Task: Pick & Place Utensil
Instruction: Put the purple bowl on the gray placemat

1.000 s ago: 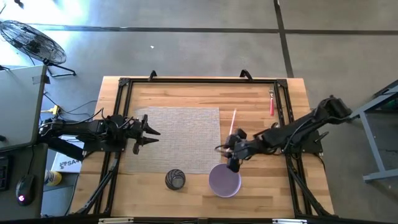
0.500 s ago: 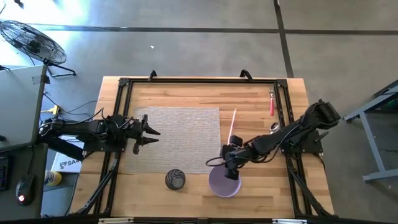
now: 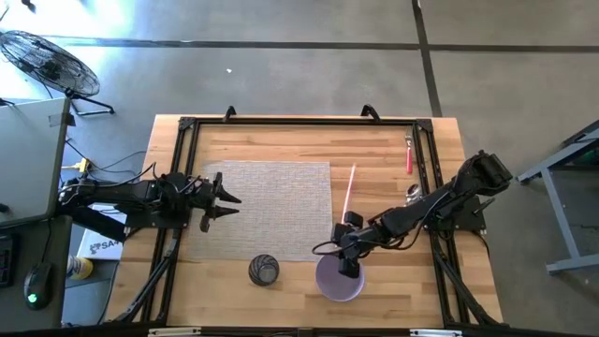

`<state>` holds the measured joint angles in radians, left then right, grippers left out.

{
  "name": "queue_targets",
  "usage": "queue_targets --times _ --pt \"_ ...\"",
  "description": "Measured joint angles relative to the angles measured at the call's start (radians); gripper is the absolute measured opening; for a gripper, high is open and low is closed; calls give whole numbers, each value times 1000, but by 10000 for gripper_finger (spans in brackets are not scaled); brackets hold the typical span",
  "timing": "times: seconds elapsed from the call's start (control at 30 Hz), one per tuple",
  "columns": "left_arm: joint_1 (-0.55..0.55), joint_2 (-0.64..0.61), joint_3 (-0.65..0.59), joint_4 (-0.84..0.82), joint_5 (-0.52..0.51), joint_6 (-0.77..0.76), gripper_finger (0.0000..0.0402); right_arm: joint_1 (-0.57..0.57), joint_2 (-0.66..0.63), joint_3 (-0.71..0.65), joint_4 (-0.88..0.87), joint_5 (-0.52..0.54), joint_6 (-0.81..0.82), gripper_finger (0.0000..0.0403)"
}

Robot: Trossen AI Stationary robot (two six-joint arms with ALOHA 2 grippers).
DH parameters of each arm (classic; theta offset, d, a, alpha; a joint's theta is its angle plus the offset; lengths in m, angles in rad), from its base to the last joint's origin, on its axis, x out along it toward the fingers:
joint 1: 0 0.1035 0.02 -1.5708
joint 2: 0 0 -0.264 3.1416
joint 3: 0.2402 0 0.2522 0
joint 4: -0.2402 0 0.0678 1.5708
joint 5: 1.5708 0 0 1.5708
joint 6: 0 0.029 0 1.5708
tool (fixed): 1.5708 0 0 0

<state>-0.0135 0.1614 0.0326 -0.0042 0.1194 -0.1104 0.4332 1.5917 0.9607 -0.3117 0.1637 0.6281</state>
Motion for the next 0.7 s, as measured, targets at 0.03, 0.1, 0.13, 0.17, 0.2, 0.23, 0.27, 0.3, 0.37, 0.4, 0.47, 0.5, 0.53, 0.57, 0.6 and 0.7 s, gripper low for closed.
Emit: queue_targets --times 0.03,0.1,0.13,0.17,0.2,0.23,0.27,0.3,0.37,0.4,0.47,0.5,0.53,0.57,0.6,0.7 --pt "0 0 0 0 0 0 140 0 0 0 3 -8 0 168" --pt "0 0 0 0 0 0 140 2 0 0 2 -14 0 168" --pt "0 0 0 1 0 0 140 5 0 0 2 -14 -1 168" --pt "0 0 0 1 0 0 140 8 0 0 2 -10 -4 168" --pt "0 0 0 1 0 0 140 11 3 0 3 -3 -4 168" --pt "0 0 0 1 0 0 140 16 8 0 3 6 -5 168" --pt "0 0 0 1 0 0 140 23 16 0 3 12 -5 168" --pt "0 0 0 1 0 0 140 28 27 0 3 13 -6 168" --pt "0 0 0 1 0 0 140 35 52 0 3 6 -6 168" --pt "0 0 0 1 0 0 140 39 64 0 2 -2 -3 168" --pt "0 0 0 1 0 0 140 41 82 0 3 -14 1 168" --pt "0 0 0 1 0 0 140 42 88 0 4 -15 0 168" --pt "0 0 0 1 0 0 140 41 91 0 9 -14 0 168" --pt "0 0 0 1 0 0 140 41 92 0 12 -12 0 168" --pt "0 0 0 1 0 0 140 41 92 0 12 -8 0 168" --pt "0 0 0 1 0 0 140 39 91 0 28 -2 0 168"
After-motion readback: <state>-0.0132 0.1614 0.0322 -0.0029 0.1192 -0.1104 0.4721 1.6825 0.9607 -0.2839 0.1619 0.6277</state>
